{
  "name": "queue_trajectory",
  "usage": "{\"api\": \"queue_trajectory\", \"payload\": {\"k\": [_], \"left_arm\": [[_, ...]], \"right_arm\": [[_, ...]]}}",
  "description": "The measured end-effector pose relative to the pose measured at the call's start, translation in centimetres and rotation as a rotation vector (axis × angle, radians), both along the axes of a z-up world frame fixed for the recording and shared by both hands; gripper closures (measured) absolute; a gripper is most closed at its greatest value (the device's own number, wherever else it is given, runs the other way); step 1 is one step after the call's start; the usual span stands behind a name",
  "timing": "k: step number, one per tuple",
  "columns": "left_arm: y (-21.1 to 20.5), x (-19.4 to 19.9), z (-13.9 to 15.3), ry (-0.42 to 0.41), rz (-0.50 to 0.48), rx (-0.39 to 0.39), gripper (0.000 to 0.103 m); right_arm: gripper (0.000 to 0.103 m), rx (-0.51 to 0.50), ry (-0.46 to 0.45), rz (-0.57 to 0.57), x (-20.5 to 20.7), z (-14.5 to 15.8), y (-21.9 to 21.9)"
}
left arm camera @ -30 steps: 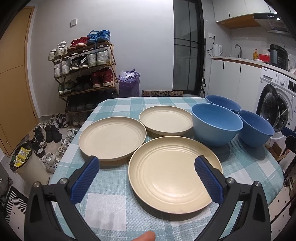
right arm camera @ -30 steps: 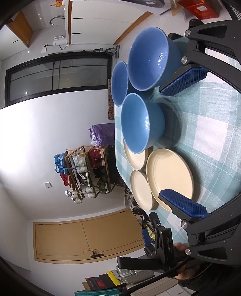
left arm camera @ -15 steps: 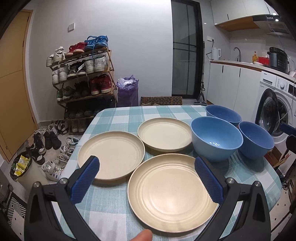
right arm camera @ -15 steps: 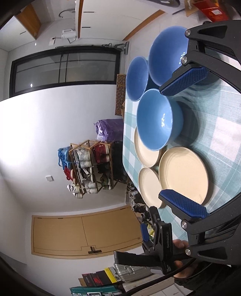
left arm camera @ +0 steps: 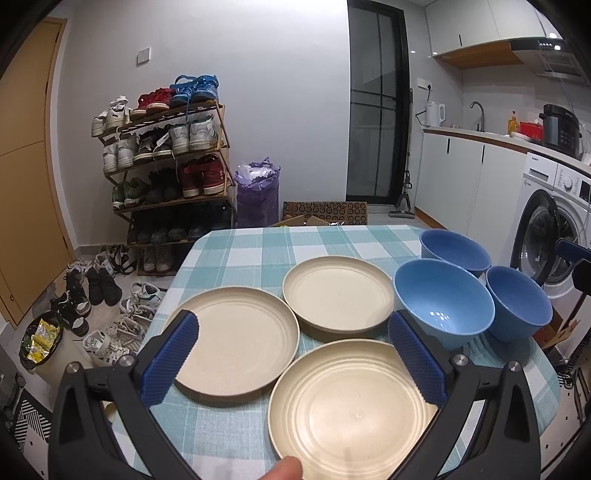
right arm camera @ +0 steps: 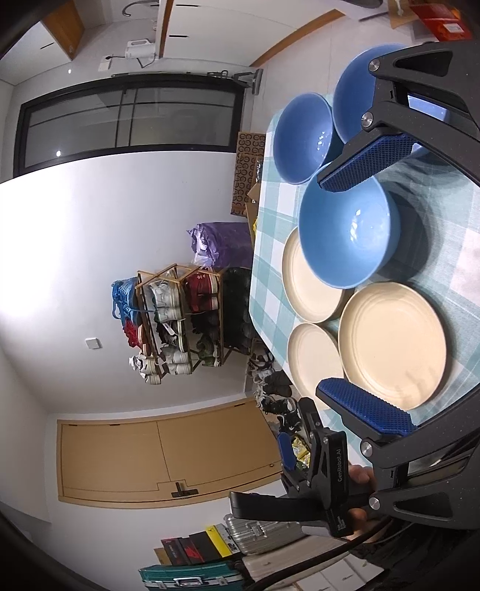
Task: Organize plates and bowls
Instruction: 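Move both grippers forward toward the rim of the nearest beige plate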
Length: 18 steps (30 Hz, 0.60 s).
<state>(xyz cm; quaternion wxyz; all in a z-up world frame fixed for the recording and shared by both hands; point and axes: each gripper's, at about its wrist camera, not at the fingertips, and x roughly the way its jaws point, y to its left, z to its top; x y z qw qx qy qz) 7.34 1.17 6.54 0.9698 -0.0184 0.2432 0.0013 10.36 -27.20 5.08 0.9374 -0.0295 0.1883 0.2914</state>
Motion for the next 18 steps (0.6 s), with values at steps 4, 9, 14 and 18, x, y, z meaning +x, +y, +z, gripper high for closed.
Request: {"api": "queue_trajectory", "payload": {"k": [4,9,14,18], "left_arm": [[0.7,1.0,0.5,0.001,0.018,-0.005,0.000],[1.0,2.3,0.8,0.009,0.037,0.012,0.000],[1.5,3.6,1.3,0.007,0.037,0.006,0.000],[1.7,4.4,1.9,0.005,0.055,0.027,0.000]], "right_arm": [[0.000,-0.011,0.008,-0.011,1.3,1.1,0.2],[0.000,-0.039,0.005,-0.015,2.6,2.2,1.0],[0.000,-0.046,0.022,-0.003,4.2,3.2,1.4],[0.000,-0.045,0.018,-0.009,5.4,4.3,1.8]]}}
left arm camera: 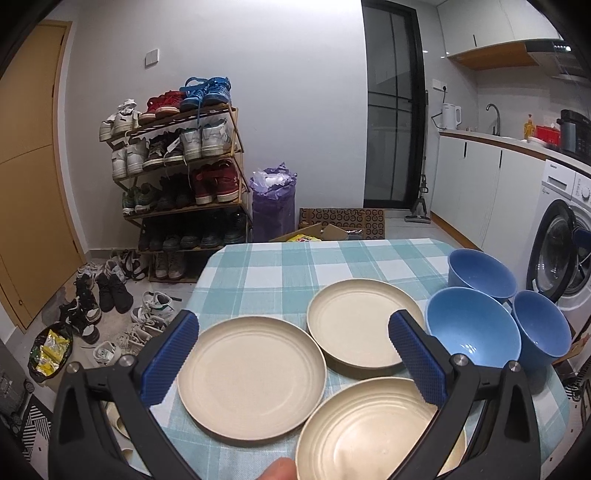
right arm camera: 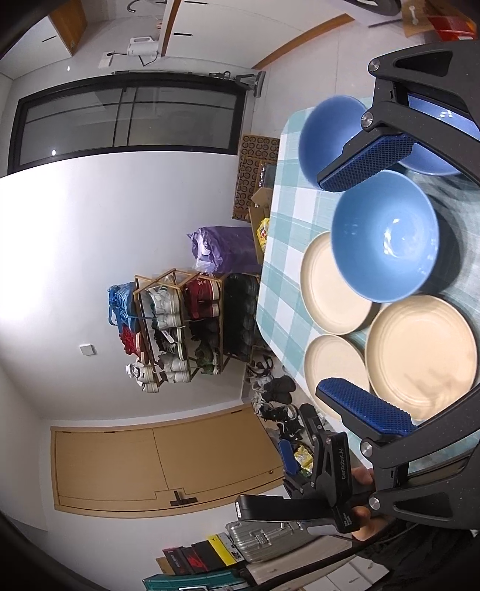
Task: Organize plates and bowls
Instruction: 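Move both grippers forward toward the rim of the nearest beige plate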
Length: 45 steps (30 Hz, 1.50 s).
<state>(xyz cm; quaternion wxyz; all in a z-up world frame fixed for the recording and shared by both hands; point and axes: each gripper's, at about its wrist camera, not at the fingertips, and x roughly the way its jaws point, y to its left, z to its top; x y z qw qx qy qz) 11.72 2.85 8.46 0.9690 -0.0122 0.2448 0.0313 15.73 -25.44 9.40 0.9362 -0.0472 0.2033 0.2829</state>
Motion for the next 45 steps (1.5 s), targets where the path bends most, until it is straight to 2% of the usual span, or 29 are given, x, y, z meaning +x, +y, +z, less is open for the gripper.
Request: {"api": "queue_trajectory", "payload": {"k": [10,16,20,27,31,45], "left_arm": [[0.3,2.5,1.1,0.019,-0.015,0.021,0.000],[1.2,4.0,1.3,0.018,-0.019,0.015,0.000],[1.2,5.2,1.5,0.026,-0.020,0.045,0.000],[1.5,7.7,1.3,0.068,-0.048,0.011,0.000],[1.8,9.6,0.7,0.109,-0.059,-0.020,0.000],[1.1,14.2,-1.6,0.197,-0.078,0.012,0.000]], "right_arm": [[0.000,0.014,0.047,-0.003,3.8,2.0,1.2],[0.000,-0.033,0.062,-0.006,6.4,2.7,2.5],[0.000,-0.042,0.075,-0.003,7.7,2.9,3.1],[0.000,-0.062,0.107,-0.011,10.6,3.2,3.9],[0.000,-0.075,0.150,-0.018,13.2,2.9,4.5],[0.000,-0.146,0.324,-0.033,20.9,-1.6,6.9]]}}
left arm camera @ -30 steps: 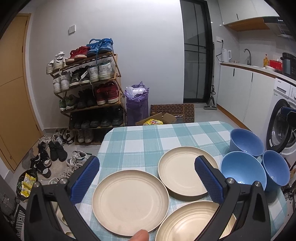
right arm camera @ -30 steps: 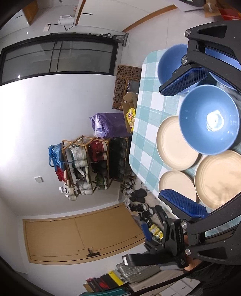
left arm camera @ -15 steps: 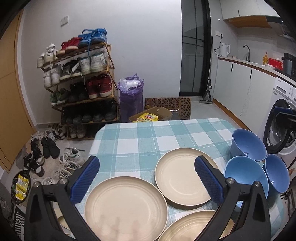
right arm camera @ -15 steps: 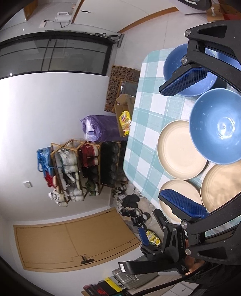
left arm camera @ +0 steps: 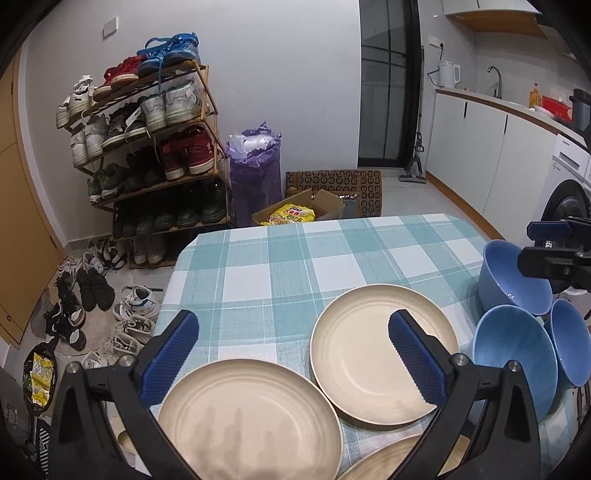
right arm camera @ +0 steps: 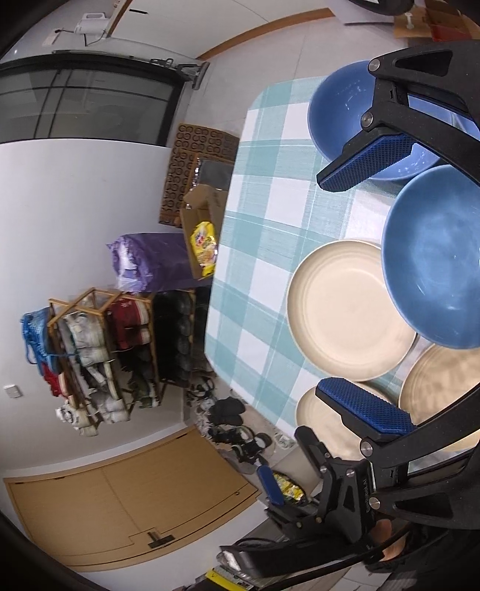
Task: Organize plates and bowls
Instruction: 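Move both grippers forward toward the rim of the nearest beige plate, then close the left gripper on the beige plate rim while the right gripper grips it too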
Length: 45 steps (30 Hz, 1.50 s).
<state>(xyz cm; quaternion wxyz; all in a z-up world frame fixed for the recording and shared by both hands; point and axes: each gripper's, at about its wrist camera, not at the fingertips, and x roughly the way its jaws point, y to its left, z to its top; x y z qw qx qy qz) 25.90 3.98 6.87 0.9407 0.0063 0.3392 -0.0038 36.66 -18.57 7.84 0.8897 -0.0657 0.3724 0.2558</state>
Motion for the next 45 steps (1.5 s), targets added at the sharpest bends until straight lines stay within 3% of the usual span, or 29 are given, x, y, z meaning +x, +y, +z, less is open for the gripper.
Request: {"api": "queue_trajectory", "payload": {"k": [17,27,30,32,36,39,43,45], "left_arm": [[-0.4,4.3,-4.9,0.130,-0.001,0.021,0.000],[-1.0,6.1,-7.7,0.200,-0.033,0.018,0.002],[-1.2,6.6,-8.5,0.235,-0.050,0.011,0.010],[-1.4,6.8,-8.9,0.243,-0.060,0.007,0.010],[-1.7,7.1,-9.6,0.271,-0.085,0.003,0.021],[-1.9,7.1,-9.9,0.285,-0.096,0.006,0.021],[-2.3,7.3,-10.5,0.321,-0.110,0.011,0.033],[-2.4,7.3,-10.8,0.341,-0.116,0.010,0.033]], "right_arm": [[0.001,-0.135,0.212,0.012,6.3,-6.5,2.2],[0.010,-0.204,0.295,0.024,8.5,-9.9,3.8],[0.020,-0.228,0.337,0.023,9.1,-11.1,4.2],[0.020,-0.248,0.365,0.021,9.5,-12.0,4.4],[0.024,-0.277,0.403,0.006,10.3,-13.3,4.5],[0.027,-0.303,0.431,-0.002,10.6,-14.3,4.5],[0.032,-0.334,0.463,0.005,11.0,-15.4,4.5],[0.040,-0.341,0.480,0.004,11.1,-15.9,4.5]]}}
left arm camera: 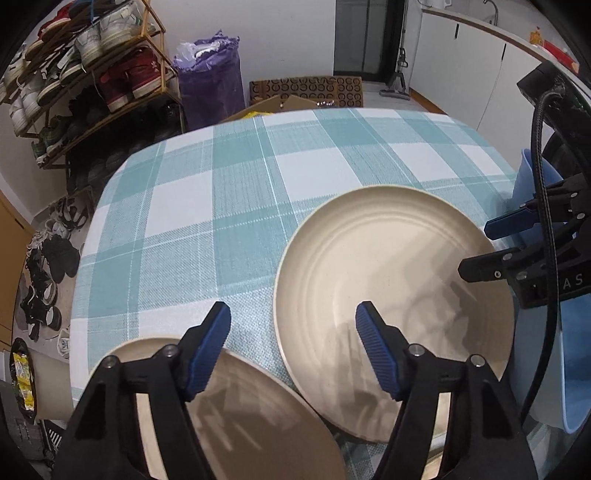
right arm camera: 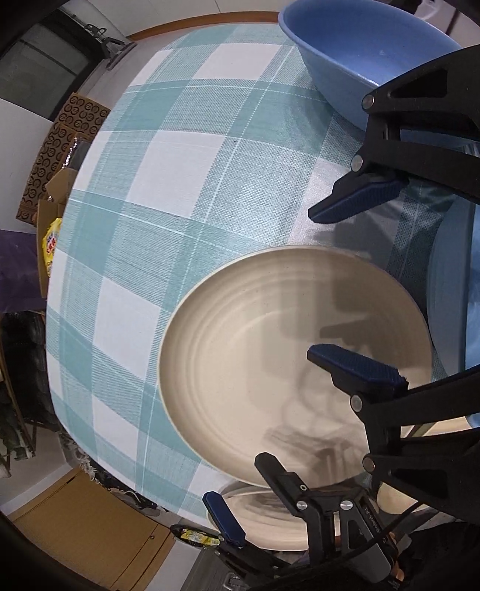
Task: Organize plates and bowls
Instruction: 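Close the left gripper on the beige plate rim while the right gripper grips it too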
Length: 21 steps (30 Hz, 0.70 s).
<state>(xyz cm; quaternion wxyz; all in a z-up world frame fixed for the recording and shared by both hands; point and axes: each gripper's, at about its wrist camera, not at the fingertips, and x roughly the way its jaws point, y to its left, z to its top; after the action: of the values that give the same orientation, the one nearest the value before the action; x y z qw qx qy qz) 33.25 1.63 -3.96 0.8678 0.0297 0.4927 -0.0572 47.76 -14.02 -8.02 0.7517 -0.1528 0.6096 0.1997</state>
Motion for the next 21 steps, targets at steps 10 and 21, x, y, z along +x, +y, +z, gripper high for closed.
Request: {"api": "queue_trajectory", "payload": {"k": [10,21], "left_arm": [[-0.6,-0.2,-0.7,0.038,-0.019,0.015,0.045],[-0.9,-0.2,-1.3,0.053,-0.014,0.024,0.066]], "right_arm": [[0.052,-0.020,0.046,-0.002,0.0,-1.1,-0.3],[0.068,-0.010,0.052,0.014,-0.6,-1.4,-0.5]]}}
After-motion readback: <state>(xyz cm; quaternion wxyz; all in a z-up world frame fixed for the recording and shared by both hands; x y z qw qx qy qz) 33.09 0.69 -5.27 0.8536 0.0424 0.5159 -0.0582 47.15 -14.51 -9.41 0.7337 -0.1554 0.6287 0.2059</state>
